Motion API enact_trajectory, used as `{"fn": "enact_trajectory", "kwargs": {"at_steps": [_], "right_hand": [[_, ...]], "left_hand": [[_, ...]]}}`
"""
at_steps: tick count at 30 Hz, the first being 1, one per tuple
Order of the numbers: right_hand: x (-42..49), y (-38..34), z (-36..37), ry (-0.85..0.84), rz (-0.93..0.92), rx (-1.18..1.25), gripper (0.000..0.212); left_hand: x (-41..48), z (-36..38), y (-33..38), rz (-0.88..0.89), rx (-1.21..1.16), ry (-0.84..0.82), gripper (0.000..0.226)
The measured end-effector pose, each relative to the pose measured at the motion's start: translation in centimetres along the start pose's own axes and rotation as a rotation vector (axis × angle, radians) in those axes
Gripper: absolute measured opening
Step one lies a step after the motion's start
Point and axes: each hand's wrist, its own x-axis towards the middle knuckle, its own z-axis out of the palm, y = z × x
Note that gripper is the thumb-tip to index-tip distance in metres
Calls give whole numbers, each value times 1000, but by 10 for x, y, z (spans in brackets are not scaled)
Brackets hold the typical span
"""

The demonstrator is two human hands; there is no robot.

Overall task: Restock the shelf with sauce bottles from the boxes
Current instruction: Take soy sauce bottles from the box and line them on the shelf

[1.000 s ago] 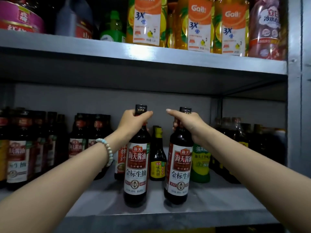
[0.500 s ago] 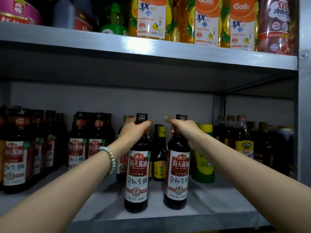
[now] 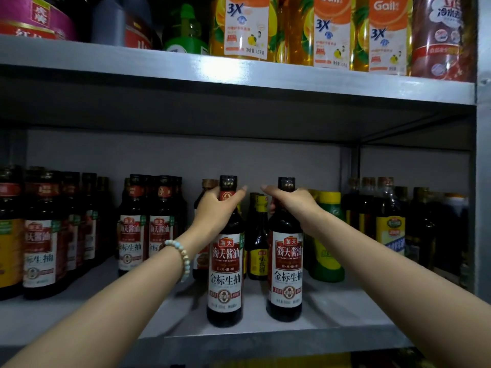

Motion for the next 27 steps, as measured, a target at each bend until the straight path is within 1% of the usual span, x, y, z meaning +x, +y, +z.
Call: {"fn": "enact_trajectory", "kwargs": {"at_steps": [3,5,6,7,8,9,10,11,12,14,17,22,24,27], "right_hand": [[-15,7,-3,3,-50,-38,43],[-26,17,-6,-21,-54,-18,36],[-32,23,-8,-41,-37,-7,34],[-39,29,-11,-67,-12,13,40],[-45,36,-13,-93,19,27,54],[-50,43,-15,-116,50,19,71],[-56,50,-16,-140,76,-4,80],[-63,56,-16,-166,86,-31,79],[-70,61,-16,-193,93,-49,74],[-79,73,-18,-246,108,-57,70],[-86,86,-22,-272,92,-62,68],[-89,91,-18,-242,-1,-30,55],[-90,91,-12,-226,-21,-33,57],[-89,92,-4,-204,-21,-37,68]], "left_hand": [[-13,-2,-7,-1,-30,-38,32],[-23,-6,-15,-11,-80,-73,44],[-30,-8,-19,-27,-90,-88,55],[-37,-11,-24,-53,-70,-107,67],[-45,-13,-29,-82,-42,-136,77],[-54,-15,-35,-108,-13,-174,82],[-63,-17,-41,-126,4,-215,80],[-72,-18,-45,-144,23,-254,75],[-79,-20,-49,-163,45,-286,70],[-90,-21,-55,-195,96,-312,73],[-98,-21,-58,-226,111,-256,77],[-103,-19,-56,-255,105,-174,75],[-104,-24,-55,-271,104,-149,74],[-105,-38,-55,-292,118,-125,71]]}}
